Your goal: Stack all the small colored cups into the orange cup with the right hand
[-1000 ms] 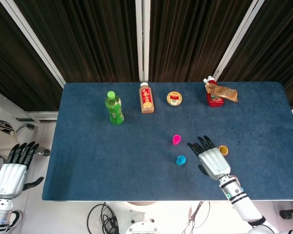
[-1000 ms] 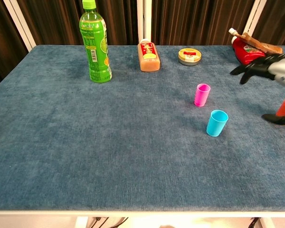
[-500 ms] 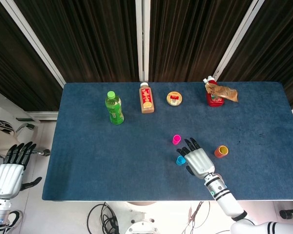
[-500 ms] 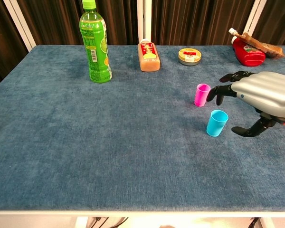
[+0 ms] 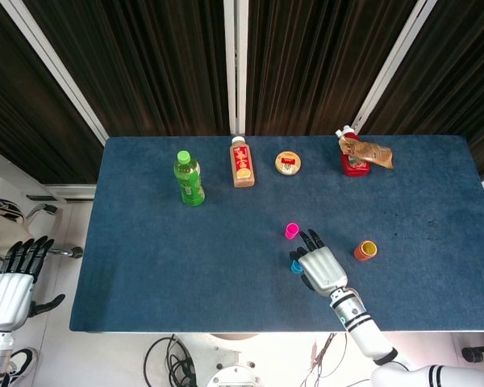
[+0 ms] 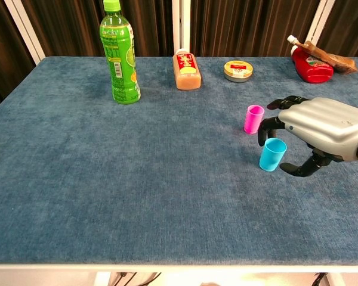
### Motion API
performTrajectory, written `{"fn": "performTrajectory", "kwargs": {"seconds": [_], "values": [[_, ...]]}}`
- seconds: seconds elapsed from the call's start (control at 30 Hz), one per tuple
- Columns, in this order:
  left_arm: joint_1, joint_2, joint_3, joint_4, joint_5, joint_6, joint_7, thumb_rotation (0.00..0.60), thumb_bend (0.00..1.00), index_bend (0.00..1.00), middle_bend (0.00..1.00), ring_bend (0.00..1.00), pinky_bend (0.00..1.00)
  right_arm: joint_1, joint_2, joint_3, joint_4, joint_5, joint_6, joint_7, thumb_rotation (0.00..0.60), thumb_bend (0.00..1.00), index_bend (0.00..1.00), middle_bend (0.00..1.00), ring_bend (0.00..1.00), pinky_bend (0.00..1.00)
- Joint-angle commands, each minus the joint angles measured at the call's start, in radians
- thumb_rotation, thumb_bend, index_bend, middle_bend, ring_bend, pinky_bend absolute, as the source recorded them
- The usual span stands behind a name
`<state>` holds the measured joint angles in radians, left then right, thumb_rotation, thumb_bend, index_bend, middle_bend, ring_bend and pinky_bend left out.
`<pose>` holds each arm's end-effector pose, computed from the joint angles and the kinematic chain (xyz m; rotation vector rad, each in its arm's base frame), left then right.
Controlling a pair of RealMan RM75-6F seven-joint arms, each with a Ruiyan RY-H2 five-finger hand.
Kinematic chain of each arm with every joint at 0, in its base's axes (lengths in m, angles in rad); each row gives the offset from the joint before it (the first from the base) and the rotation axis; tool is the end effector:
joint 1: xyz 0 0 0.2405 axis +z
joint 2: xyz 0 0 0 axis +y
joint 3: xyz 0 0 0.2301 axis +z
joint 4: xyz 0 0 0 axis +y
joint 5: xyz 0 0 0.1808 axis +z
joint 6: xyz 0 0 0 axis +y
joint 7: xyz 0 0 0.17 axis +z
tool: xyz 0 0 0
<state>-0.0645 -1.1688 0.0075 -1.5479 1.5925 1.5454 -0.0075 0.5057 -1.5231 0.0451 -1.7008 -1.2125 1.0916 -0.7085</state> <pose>-0.2737 0.1865 0.1592 -1.4516 -0.8726 -0.9359 -0.1541 -0.2603 -0.0046 1.9599 -0.7913 0.7185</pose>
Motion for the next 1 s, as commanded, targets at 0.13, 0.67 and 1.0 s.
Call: {"fn": "performTrajectory", "kwargs": {"seconds": [0.13,0.67,1.0], "values": [[0.0,0.0,0.001,0.001,0.002,-0.001,-0.004,0.6,0.03,0.02,0.03,0.0,0.0,0.0,-0.015,-0.002,0.013,-0.001,0.016,-0.003,0.6,0.29,0.4,0.4,0.1,0.0],[0.003,0.001,0.001,-0.002,0.007,0.004,0.0,0.6,0.03,0.02,0.03,0.0,0.0,-0.022,0.038,0.028,-0.04,-0.058,0.112,0.053,0.6,0.33,0.5,0.48,0.14,0.0],[0.0,-0.005,-0.001,0.0,0.015,0.007,0.002,0.6,0.03,0.02,0.03,0.0,0.0,-0.069,0.215,0.09,-0.107,0.061,0.148,0.126,0.6,0.33,0.5,0.48,0.14,0.0]]}}
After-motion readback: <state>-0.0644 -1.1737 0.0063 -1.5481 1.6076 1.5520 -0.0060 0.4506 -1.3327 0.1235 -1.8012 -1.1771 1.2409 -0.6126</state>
